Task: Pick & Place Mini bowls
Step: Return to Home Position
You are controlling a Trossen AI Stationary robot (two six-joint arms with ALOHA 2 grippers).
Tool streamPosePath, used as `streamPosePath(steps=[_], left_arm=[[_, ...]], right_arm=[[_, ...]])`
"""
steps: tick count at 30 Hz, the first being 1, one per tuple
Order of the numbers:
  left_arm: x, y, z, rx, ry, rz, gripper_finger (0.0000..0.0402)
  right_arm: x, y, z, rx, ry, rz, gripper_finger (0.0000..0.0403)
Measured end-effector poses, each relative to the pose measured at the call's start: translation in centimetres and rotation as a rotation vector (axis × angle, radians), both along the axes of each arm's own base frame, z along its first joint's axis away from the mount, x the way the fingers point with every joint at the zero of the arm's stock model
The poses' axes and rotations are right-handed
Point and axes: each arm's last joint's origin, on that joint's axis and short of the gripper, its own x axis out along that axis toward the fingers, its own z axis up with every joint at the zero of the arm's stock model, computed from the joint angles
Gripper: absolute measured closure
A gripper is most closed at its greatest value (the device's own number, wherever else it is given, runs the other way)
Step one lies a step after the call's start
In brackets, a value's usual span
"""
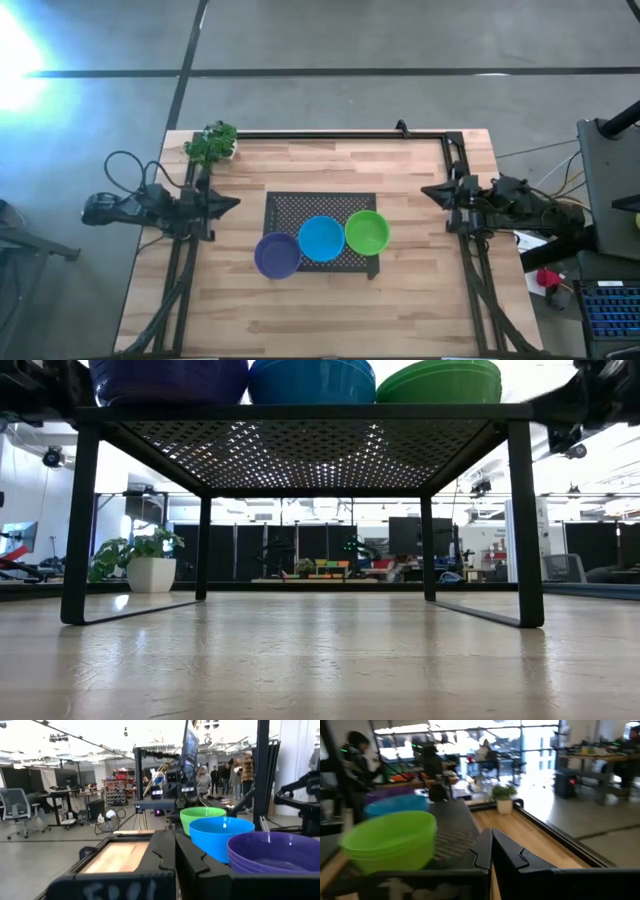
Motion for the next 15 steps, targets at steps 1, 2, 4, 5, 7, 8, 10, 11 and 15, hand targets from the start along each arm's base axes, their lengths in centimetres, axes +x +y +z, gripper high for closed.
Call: streamPosePath(steps=[1,2,4,5,7,8,10,11,15], left_arm=[[0.1,0.0,-0.1,-0.002,-0.007,-0.002,0.0401],[0.1,0.0,-0.3,-0.006,-0.007,-0.007,0.0401],[0.3,-0.1,-0.7,-0.016,0.004,-0.024,0.0401],[0.3,-0.1,-0.9,-0.023,0.009,-0.025,0.0401],[0.5,-0.1,-1.2,-0.026,0.019,-0.026,0.0401],[0.5,-0.1,-1.4,-0.026,0.021,-0.026,0.0401],[0.7,-0.2,-1.9,-0.024,0.019,-0.025,0.0402],[0.8,-0.2,-2.2,-0.024,0.014,-0.025,0.0401],[1.2,-0.2,-3.2,-0.027,-0.003,-0.026,0.0401]], right_arm=[[0.1,-0.1,-0.3,-0.001,0.01,-0.019,0.0394],[0.2,-0.1,-0.7,-0.006,0.023,-0.037,0.0394],[0.4,-0.2,-1.2,-0.015,0.041,-0.047,0.0394],[0.5,-0.2,-1.4,-0.018,0.039,-0.048,0.0394],[0.7,-0.2,-1.6,-0.021,0.033,-0.048,0.0394],[0.7,-0.2,-1.7,-0.021,0.035,-0.048,0.0394],[0.8,-0.2,-2.0,-0.024,0.044,-0.058,0.0394],[0.9,-0.2,-2.2,-0.033,0.052,-0.066,0.0394],[1.1,-0.3,-2.8,-0.06,0.077,-0.088,0.0394]])
